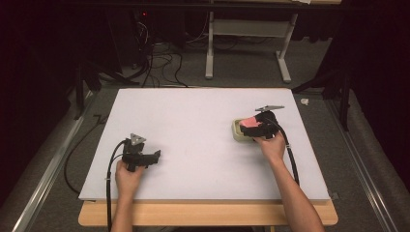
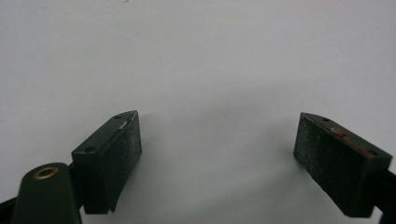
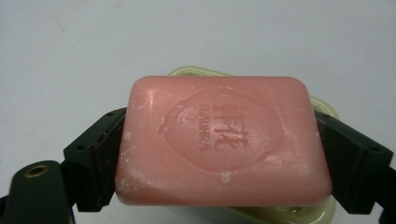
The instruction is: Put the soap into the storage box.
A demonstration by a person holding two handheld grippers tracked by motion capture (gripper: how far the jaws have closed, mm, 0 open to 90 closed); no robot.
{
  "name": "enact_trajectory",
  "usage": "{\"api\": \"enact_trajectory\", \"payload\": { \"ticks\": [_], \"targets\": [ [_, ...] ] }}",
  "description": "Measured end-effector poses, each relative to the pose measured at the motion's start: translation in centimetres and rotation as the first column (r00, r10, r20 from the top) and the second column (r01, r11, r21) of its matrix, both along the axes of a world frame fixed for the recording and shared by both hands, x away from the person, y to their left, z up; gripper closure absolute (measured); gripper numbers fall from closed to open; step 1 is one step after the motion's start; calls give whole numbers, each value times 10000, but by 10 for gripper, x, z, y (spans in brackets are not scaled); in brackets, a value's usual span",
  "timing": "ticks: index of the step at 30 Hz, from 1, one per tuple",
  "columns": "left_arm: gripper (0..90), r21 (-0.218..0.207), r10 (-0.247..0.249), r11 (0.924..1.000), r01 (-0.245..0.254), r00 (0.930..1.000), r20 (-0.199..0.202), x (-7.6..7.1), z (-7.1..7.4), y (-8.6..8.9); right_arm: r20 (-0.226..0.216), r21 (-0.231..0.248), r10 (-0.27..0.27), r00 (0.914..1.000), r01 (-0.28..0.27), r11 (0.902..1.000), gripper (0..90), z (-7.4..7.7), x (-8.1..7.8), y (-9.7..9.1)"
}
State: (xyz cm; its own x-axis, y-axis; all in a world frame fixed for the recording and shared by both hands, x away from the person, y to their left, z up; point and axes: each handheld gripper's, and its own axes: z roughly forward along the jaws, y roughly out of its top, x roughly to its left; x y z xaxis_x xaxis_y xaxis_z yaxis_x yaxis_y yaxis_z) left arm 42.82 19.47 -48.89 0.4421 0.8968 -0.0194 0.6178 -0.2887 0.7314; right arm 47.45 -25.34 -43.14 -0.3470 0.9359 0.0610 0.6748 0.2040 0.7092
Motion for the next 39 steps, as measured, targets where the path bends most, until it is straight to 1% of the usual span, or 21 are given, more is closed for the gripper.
{"api": "enact_trajectory", "payload": {
  "ticks": [1, 3, 5, 8, 10, 13, 15, 17, 18, 19, 21, 23, 26, 30, 32, 39],
  "targets": [
    [155, 18, -8, 10000, 8, 10000, 7, 0, 0, 0, -127, -138, -82, 9999, 80, 9999, 136, -2, 1, 1],
    [155, 20, -12, 10000, 12, 10000, 6, 0, 0, 0, -176, -208, -116, 9998, 112, 9997, 136, -4, 2, 1],
    [155, 17, -8, 10000, 8, 10000, 6, 0, 0, 0, -250, -210, -169, 9995, 164, 9996, 135, -6, 3, 1],
    [155, 16, -7, 10000, 7, 10000, 7, 0, 0, 0, -234, -215, -232, 9995, 227, 9995, 135, -6, 4, 2],
    [155, 19, -11, 10000, 11, 10000, 6, 0, 0, 0, -365, -179, -318, 9988, 311, 9994, 135, -7, 4, 2],
    [155, 17, -9, 10000, 9, 10000, 6, 0, 0, 0, -531, -256, -450, 9976, 437, 9987, 135, -11, 7, 3],
    [155, 17, -9, 10000, 9, 10000, 5, 0, 0, 0, -656, -400, -558, 9963, 532, 9978, 135, -14, 9, 4],
    [155, 0, -2, 10000, 2, 10000, -2, 0, 0, 0, -704, -438, -567, 9959, 537, 9976, 134, -14, 9, 4],
    [155, -1, 0, 10000, 0, 10000, -1, 0, 0, 0, -741, -236, -563, 9957, 547, 9982, 134, -15, 10, 3],
    [155, -2, 0, 10000, 0, 10000, -3, 0, 0, 0, -717, -143, -581, 9957, 572, 9983, 134, -14, 10, 3],
    [155, 9, -4, 10000, 4, 10000, 4, 0, 0, 0, -682, -133, -593, 9959, 585, 9982, 133, -14, 10, 3],
    [155, 11, -9, 10000, 9, 10000, 4, 0, 0, 0, -565, -313, -590, 9967, 573, 9979, 133, -13, 9, 5],
    [155, 12, -9, 10000, 9, 10000, 4, 0, 0, 0, -435, -350, -577, 9974, 562, 9978, 132, -11, 9, 5],
    [155, 12, -8, 10000, 8, 10000, 5, 0, 0, 0, -280, -177, -638, 9976, 633, 9978, 133, -7, 7, 2],
    [155, 11, -7, 10000, 7, 10000, 7, 0, 0, 0, -241, -115, -571, 9981, 569, 9983, 133, -6, 6, 1],
    [155, 12, -8, 10000, 8, 10000, 3, 0, 0, 0, -41, -92, -433, 9991, 433, 9990, 134, -2, 3, 1]
  ]
}}
